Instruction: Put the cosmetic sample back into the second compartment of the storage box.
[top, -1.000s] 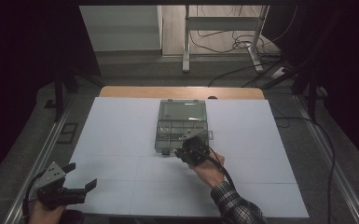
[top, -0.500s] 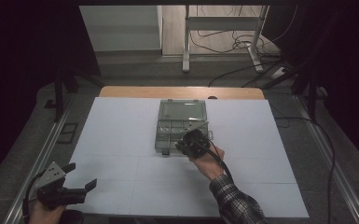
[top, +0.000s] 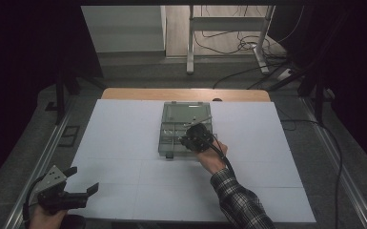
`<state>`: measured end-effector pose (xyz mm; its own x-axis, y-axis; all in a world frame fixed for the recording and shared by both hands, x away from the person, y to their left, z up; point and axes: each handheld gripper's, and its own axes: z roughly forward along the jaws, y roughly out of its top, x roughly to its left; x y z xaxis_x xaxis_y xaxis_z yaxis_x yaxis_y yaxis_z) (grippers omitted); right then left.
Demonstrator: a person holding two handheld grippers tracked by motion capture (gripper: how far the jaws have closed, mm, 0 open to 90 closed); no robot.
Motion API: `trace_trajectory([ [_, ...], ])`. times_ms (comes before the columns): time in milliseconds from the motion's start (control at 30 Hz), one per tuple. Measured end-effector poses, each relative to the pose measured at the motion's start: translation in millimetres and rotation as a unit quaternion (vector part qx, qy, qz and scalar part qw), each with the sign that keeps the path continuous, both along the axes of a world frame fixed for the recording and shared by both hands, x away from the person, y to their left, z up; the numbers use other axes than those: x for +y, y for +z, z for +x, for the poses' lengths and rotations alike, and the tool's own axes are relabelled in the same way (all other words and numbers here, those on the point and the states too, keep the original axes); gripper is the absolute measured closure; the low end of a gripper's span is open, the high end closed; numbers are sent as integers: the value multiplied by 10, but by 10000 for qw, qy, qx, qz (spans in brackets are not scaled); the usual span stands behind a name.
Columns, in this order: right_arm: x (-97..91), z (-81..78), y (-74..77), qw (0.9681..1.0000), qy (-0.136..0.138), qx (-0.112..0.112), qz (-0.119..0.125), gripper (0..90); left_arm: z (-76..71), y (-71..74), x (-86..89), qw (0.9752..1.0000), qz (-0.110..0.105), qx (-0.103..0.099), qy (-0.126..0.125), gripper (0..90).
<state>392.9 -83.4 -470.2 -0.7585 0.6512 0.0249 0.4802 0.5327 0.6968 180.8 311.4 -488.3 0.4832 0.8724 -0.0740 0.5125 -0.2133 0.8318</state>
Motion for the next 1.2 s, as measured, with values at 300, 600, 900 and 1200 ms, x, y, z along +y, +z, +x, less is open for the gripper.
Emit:
trace_trajectory([
  [300, 19, 139, 5, 9999, -117, -46, -36, 811, 1, -1, 3, 10000, -7, 4, -6, 8],
  [600, 93, 286, -30, 9997, -210, -59, -58, 811, 2, -1, 3, 10000, -14, 6, -9, 8],
  [900, 172, 427, -68, 9995, -299, -62, -79, 811, 3, -2, 6, 10000, -23, 11, -12, 8],
  [1200, 235, 548, -113, 9990, -433, -54, -86, 810, 7, -1, 5, 10000, -15, 15, -22, 8],
])
